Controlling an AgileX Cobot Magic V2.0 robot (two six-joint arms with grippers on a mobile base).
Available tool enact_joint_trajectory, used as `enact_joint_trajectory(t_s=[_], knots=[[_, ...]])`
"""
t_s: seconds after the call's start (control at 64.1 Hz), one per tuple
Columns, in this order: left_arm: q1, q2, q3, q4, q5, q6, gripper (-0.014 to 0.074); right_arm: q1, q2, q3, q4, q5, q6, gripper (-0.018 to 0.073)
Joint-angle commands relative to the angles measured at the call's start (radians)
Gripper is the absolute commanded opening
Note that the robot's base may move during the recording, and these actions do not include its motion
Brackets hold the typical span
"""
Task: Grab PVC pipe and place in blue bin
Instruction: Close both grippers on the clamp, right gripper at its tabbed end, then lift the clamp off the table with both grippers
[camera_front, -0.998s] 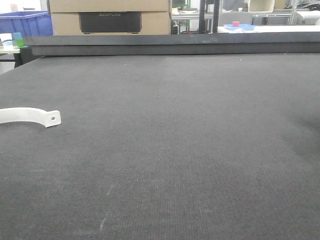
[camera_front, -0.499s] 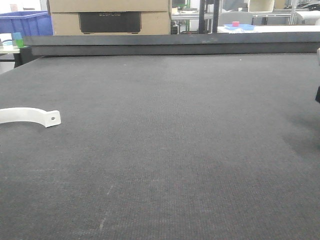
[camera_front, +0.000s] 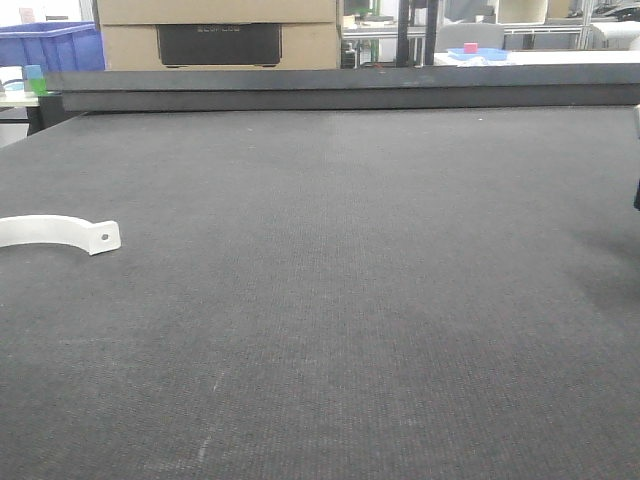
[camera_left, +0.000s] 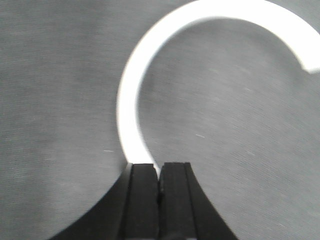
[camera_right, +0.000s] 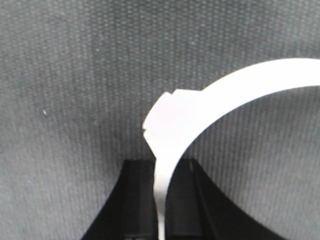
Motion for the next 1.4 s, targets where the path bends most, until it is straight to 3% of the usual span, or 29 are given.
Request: enact_joint_trajectory(t_s=[0.0,0.109,0.312,0.421,0.779,0.857,1.044,1.232,1.387], knots=[[0.028,0.037,-0.053,-0.006,0.018,0.047,-0.0111,-0.001,-0.051,0.002,0.015,0.042,0.000,-0.0160],[0.030,0.098,-0.112,-0.006,0.038,0.077,-0.0071,-0.001,-0.123,0.002,0.033,0.048,0.000,-0.0160],[0.030,0.192,-0.144,0.020,0.053,0.077,0.0246,-0.001,-0.215,0.002,0.033,0.050,0.000,-0.0160],[0.030,0.238,-0.144,0.022,0.047,0.077,0.0320,-0.001,-0.227,0.002,0.033,0.050,0.000,-0.0160],[0.029,0.355,-0.144,0.014,0.020,0.075,0.0283,-0.001,-0.226,0.002,0.033,0.056,0.000,-0.0160],[0.029,0.357,-0.138,0.014,0.007,0.075,0.0202,-0.001,-0.226,0.002,0.033,0.052,0.000,-0.0160],[0.029,0.363,-0.136,0.014,0.005,0.075,-0.0105,-0.001,-0.226,0.002,0.033,0.026,0.000,-0.0160],[0.027,0.311,-0.139,0.014,0.033,0.085,-0.0111,-0.001,-0.248,-0.021,0.043,0.051,0.000,-0.0160],[0.027,0.140,-0.139,0.014,0.043,0.085,-0.0111,-0.001,-0.343,-0.050,0.049,0.043,-0.012,-0.0162]])
